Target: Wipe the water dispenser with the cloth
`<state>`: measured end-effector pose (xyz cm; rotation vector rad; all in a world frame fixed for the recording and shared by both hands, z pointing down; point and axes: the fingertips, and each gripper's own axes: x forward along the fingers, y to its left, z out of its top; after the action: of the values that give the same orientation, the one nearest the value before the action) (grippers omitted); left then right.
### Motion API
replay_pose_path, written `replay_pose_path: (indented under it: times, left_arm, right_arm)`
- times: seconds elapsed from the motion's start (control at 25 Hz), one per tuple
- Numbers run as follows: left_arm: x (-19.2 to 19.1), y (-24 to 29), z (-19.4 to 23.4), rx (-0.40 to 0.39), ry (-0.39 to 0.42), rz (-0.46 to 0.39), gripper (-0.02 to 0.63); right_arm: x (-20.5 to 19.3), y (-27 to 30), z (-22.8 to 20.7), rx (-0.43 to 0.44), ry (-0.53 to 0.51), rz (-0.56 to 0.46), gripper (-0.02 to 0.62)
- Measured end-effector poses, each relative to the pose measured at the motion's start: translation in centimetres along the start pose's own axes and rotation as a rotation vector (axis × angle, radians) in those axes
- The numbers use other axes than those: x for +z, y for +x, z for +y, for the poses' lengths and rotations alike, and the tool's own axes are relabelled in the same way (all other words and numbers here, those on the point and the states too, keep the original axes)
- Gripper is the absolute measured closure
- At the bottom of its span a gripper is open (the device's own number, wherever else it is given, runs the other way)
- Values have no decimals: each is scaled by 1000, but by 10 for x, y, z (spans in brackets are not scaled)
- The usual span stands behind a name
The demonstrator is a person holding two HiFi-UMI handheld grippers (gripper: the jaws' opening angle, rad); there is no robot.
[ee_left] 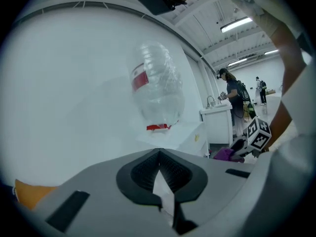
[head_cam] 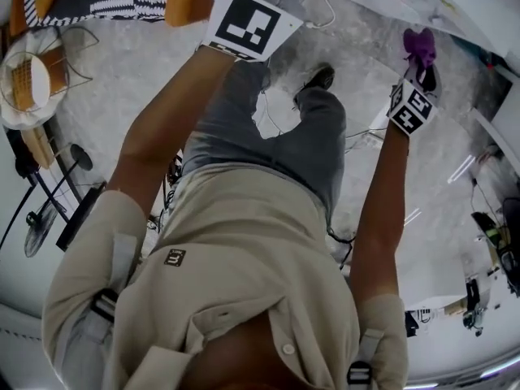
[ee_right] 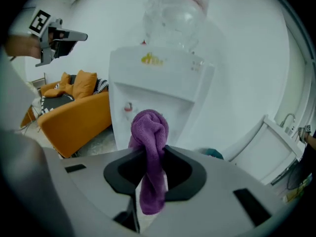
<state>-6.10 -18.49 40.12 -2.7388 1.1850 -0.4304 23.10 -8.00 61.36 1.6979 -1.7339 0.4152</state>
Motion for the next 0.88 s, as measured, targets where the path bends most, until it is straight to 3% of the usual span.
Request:
replay_pose_path:
  times: [0.36, 0.72, 0.88]
  left_arm:
    - [114, -97, 9, 40, 67, -81, 590]
    - [197, -173, 24, 123, 61, -145, 589]
    - [225, -194, 24, 125, 2, -145, 590]
  right_arm:
    - [103, -145, 4, 65, -83, -174, 497]
    - [185, -256, 1, 122, -56, -281, 497]
    - [236, -306, 1, 175, -30, -355, 503]
